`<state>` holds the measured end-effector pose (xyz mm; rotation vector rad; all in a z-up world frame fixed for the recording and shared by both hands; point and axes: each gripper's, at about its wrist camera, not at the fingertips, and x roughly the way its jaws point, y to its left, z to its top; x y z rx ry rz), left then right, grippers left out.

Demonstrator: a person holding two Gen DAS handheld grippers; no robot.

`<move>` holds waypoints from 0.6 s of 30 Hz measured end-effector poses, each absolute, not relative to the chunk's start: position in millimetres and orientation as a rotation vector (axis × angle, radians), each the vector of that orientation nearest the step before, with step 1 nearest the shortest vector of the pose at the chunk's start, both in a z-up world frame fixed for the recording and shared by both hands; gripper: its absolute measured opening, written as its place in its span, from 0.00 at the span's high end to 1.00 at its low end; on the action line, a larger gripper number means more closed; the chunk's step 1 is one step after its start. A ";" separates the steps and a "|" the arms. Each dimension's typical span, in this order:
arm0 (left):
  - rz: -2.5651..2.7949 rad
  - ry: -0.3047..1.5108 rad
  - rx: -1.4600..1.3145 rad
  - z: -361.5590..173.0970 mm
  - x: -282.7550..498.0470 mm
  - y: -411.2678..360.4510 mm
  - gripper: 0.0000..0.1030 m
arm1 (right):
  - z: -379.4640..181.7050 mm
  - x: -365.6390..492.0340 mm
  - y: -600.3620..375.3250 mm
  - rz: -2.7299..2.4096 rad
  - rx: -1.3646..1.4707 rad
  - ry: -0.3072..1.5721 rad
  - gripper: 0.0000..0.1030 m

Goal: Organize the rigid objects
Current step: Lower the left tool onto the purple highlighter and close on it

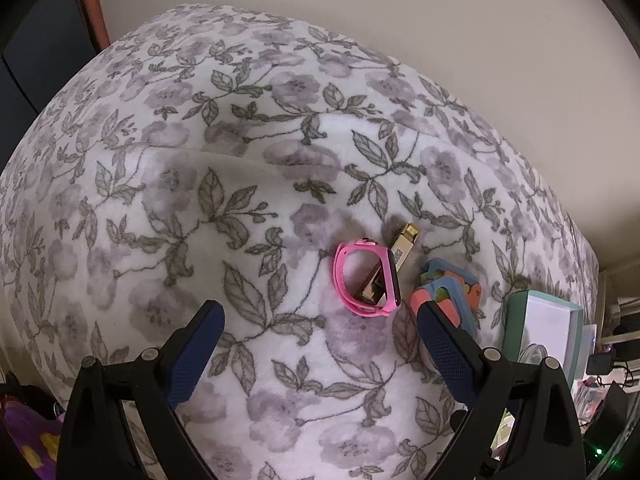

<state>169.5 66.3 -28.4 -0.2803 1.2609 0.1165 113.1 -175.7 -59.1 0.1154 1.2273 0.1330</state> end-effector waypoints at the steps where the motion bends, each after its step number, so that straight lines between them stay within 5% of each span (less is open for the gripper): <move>1: 0.106 1.266 -0.273 -30.0 170.5 65.0 0.06 | -60.2 113.6 -176.3 0.133 0.116 1.230 0.12; 18: -0.032 1.375 -0.255 -51.0 166.8 19.3 0.06 | -24.7 108.7 -227.4 -0.086 0.141 1.171 0.12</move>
